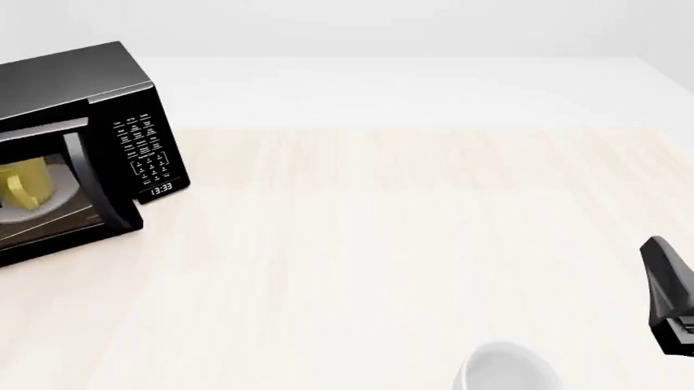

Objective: Put the yellow and white mug in the microwave and close it.

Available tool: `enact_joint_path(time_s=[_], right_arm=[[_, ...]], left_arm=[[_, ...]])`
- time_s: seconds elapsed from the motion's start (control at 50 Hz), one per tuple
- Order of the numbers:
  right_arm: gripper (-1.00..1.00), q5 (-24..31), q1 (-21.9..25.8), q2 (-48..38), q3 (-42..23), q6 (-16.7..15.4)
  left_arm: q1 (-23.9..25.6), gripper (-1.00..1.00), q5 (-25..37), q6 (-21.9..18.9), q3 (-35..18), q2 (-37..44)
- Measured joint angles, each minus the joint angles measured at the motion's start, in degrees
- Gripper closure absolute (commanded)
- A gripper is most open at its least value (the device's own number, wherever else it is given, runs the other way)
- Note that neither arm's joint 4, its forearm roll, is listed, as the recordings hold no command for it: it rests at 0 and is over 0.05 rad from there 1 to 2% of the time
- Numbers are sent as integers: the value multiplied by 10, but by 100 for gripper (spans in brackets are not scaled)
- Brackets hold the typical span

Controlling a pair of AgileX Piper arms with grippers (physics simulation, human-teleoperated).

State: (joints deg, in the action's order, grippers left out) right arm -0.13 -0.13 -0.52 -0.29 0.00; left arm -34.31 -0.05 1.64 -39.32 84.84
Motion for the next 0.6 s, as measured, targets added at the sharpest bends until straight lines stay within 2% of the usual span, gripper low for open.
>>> enact_joint_path(time_s=[0.6], right_arm=[[-100,0,0,0,0,0]], left_arm=[[19,-100,16,35,-61,46]])
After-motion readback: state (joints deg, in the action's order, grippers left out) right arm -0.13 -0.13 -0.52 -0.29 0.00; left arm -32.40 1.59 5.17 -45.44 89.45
